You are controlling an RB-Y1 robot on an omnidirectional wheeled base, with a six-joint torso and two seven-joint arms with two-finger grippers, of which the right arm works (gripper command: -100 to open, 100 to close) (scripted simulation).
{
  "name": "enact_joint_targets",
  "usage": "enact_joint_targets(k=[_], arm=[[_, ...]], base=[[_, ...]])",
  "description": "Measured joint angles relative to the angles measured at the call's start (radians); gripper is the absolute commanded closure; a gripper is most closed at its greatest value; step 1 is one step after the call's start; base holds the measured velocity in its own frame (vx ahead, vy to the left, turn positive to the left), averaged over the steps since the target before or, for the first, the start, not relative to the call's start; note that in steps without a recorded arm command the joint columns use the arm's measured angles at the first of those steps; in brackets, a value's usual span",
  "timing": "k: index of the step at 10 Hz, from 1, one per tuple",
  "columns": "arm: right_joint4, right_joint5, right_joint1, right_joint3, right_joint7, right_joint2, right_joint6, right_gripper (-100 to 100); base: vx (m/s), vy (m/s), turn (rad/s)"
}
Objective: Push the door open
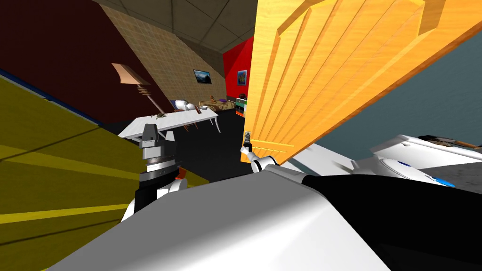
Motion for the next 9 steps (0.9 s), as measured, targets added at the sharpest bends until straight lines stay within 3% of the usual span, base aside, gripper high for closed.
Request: enact_joint_targets(k=[1,2,3,4,6,7,8,9], arm=[[0.001,-0.002,-0.001,-0.002,0.003,0.002,-0.004,100],[-0.021,-0.012,0.016,-0.006,0.019,-0.003,0.003,100],[-0.001,-0.018,0.010,-0.008,0.023,-0.012,-0.008,100],[0.055,-0.026,-0.024,-0.011,0.013,-0.027,-0.031,100],[0.001,-0.031,-0.002,-0.017,0.033,-0.029,-0.027,100],[0.001,-0.045,-0.005,-0.026,0.052,-0.028,-0.028,100],[-0.029,-0.054,0.019,-0.030,0.070,-0.024,-0.028,100],[-0.026,-0.058,0.014,-0.033,0.077,-0.024,-0.035,100]], base=[[0.113,-0.015,0.018],[0.149,-0.012,0.005],[0.142,-0.005,-0.023],[0.120,-0.022,-0.005],[0.100,-0.029,-0.001],[0.192,-0.034,-0.014],[0.111,-0.026,-0.027],[0.031,-0.007,-0.024]])
